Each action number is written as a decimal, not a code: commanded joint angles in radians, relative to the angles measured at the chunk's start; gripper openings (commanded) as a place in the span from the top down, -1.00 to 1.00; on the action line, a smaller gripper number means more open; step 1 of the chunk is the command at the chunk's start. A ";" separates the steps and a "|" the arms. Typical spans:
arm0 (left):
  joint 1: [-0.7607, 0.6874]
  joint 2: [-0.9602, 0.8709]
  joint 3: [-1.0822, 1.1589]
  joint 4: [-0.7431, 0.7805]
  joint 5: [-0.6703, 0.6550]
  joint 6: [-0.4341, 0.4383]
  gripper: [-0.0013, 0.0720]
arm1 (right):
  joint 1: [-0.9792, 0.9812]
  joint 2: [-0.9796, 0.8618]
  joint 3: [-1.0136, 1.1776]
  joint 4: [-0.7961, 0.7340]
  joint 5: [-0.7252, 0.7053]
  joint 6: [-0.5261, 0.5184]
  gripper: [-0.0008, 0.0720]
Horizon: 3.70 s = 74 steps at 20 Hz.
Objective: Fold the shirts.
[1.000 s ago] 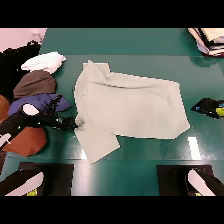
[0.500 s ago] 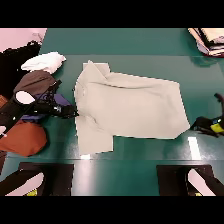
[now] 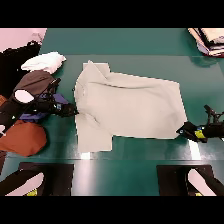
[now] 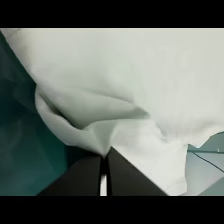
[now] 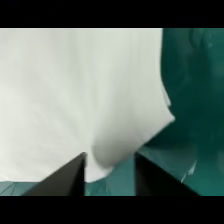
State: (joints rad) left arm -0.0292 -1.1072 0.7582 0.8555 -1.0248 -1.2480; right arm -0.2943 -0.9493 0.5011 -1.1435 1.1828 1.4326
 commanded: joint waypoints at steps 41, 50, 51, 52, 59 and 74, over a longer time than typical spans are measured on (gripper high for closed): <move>-0.020 -0.388 0.715 0.116 0.100 -0.053 0.91 | 0.184 -0.556 1.065 -0.192 0.269 0.023 0.93; -0.020 -0.619 1.032 0.241 0.092 -0.053 0.91 | 0.187 -0.791 1.347 -0.186 0.223 0.010 0.93; -0.020 -0.618 1.039 0.252 0.004 -0.052 0.91 | 0.188 -0.768 1.313 -0.186 0.237 0.001 0.93; -0.020 -0.619 1.035 0.253 -0.077 -0.039 0.91 | 0.193 -0.735 1.256 -0.188 0.238 -0.002 0.93; -0.020 -0.619 0.842 0.297 -0.204 -0.038 0.91 | 0.238 -0.530 0.789 -0.187 0.069 -0.002 0.93; -0.020 -0.267 0.425 0.402 -0.314 -0.180 -0.37 | 0.076 -0.184 0.555 -0.157 0.209 -0.002 0.04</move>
State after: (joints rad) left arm -0.0483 -1.5196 1.3548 1.2526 -1.3479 -1.4132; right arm -0.1551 -1.2369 1.1126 -1.3079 1.3510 1.4303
